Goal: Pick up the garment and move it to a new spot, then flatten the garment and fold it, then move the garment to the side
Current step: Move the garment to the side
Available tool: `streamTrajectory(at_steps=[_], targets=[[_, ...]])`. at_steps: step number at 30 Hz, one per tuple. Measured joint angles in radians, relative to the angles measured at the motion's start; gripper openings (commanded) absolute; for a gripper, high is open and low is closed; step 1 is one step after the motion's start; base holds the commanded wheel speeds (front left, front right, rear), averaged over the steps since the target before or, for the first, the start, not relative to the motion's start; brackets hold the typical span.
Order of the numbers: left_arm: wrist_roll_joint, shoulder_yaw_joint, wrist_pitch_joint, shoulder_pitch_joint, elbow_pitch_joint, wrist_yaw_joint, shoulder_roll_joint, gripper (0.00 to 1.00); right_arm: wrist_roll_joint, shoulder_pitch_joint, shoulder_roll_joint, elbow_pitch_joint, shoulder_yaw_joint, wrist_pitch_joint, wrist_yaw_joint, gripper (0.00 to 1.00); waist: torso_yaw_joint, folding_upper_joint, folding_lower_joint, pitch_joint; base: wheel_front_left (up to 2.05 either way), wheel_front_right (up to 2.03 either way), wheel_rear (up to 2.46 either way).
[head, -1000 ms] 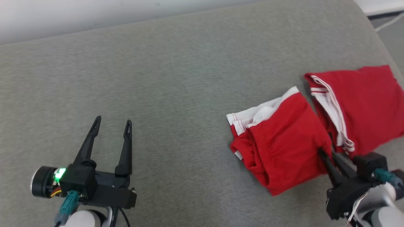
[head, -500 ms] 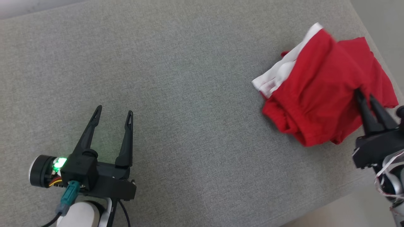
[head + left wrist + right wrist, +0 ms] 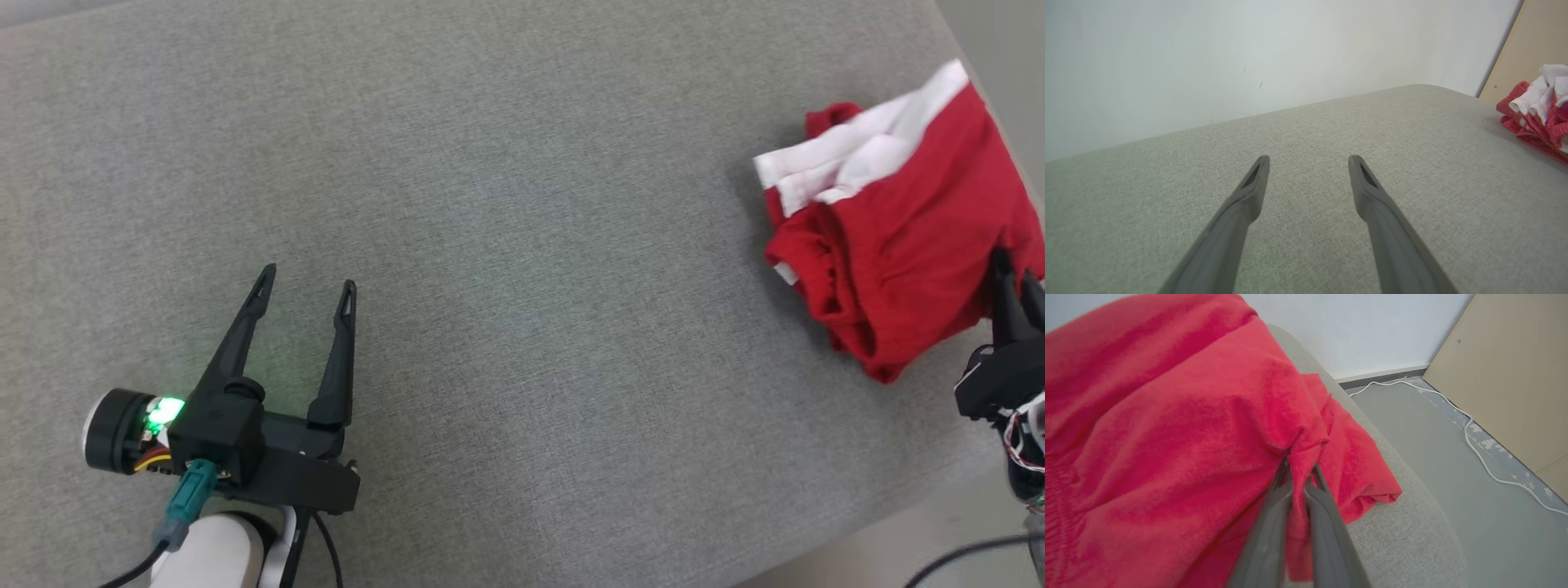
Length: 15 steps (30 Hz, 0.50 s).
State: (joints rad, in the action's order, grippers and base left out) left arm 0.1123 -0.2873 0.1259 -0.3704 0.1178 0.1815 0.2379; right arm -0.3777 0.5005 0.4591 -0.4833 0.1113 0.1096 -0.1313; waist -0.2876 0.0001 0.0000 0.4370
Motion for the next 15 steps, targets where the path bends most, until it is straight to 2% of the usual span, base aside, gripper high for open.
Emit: streamTrajectory(at_steps=[1, 2, 3, 7, 11, 15], targets=[[0.000, -0.002, 0.001, -0.001, -0.001, -0.001, -0.001, 1.00, -0.002, 0.008, 0.000, -0.026, 0.006, 0.004, 0.000, 0.35, 0.003, 0.0000, 0.0000, 0.000, 0.00, 0.00, 0.00], [0.000, -0.002, 0.003, -0.001, -0.003, -0.001, -0.001, 1.00, -0.005, 0.016, -0.001, -0.045, 0.012, 0.018, 0.000, 0.35, 0.007, 0.0000, 0.0001, -0.001, 0.00, 0.00, 0.00], [0.000, -0.003, 0.006, -0.001, -0.005, -0.001, -0.001, 1.00, -0.016, 0.025, -0.001, -0.064, 0.011, 0.032, 0.000, 1.00, 0.010, 0.0000, 0.0001, -0.002, 0.00, 0.00, 0.00], [0.003, -0.003, 0.016, 0.001, -0.011, 0.005, -0.004, 1.00, -0.020, 0.042, 0.003, -0.105, 0.001, 0.085, 0.000, 1.00, 0.021, 0.0000, 0.0001, -0.018, 0.00, 0.00, 0.00], [0.011, -0.002, 0.025, 0.008, -0.018, 0.008, -0.007, 1.00, -0.020, 0.038, 0.003, -0.092, -0.034, 0.111, 0.000, 1.00, 0.030, 0.0000, 0.0001, -0.038, 0.00, 0.00, 0.00], [0.021, 0.000, 0.037, 0.032, -0.023, 0.016, -0.010, 1.00, 0.006, -0.006, -0.012, 0.006, -0.075, 0.126, 0.000, 1.00, 0.043, -0.0001, 0.0000, -0.072, 0.00, 0.00, 0.00]])
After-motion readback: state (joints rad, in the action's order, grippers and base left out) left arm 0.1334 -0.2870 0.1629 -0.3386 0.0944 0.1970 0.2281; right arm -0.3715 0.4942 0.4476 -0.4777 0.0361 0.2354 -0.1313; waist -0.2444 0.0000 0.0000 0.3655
